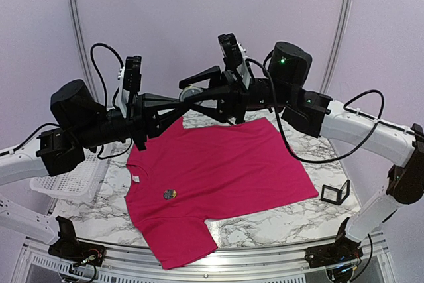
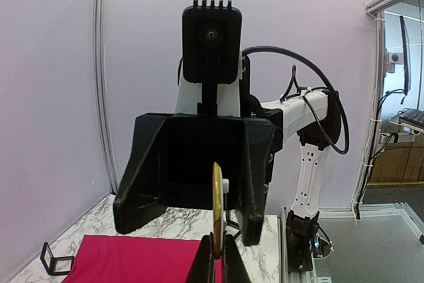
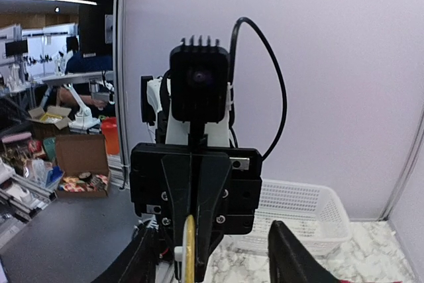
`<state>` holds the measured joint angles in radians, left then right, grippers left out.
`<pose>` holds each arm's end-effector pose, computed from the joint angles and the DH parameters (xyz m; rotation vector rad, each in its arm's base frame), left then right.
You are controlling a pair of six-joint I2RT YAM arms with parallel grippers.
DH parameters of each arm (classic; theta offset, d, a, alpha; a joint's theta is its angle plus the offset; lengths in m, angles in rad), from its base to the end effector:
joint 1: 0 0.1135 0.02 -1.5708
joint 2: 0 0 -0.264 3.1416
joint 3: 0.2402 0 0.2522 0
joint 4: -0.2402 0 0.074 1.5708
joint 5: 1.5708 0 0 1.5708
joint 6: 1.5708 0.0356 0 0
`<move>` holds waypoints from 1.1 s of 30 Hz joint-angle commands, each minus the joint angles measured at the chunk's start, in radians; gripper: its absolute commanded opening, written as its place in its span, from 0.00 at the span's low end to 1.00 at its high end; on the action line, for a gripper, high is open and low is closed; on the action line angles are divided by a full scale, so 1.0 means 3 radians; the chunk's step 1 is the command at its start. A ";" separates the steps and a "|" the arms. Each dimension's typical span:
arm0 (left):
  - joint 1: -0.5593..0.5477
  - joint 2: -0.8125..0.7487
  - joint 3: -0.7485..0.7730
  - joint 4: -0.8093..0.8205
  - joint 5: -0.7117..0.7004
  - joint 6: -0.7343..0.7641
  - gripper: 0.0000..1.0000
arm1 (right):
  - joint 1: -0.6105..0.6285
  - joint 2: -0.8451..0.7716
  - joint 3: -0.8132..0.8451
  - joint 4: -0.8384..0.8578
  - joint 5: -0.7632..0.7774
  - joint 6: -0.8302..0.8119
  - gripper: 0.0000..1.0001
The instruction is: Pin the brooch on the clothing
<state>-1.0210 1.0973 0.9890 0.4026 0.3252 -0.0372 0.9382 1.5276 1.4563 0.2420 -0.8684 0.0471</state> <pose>0.1224 -0.2214 0.4129 0.8964 1.0438 -1.1044 0.1867 0.3006 0.4361 -1.3210 0.9471 1.3813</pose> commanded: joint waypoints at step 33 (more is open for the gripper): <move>-0.0017 -0.0128 -0.0249 0.0504 -0.0251 -0.0157 0.00 | 0.0012 -0.0270 -0.0376 0.0609 0.0412 0.0501 0.23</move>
<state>-1.0229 1.0634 0.9260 0.5137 0.2600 -0.0772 0.9386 1.4399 1.2957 0.3904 -0.7250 0.1726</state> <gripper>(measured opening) 0.008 0.261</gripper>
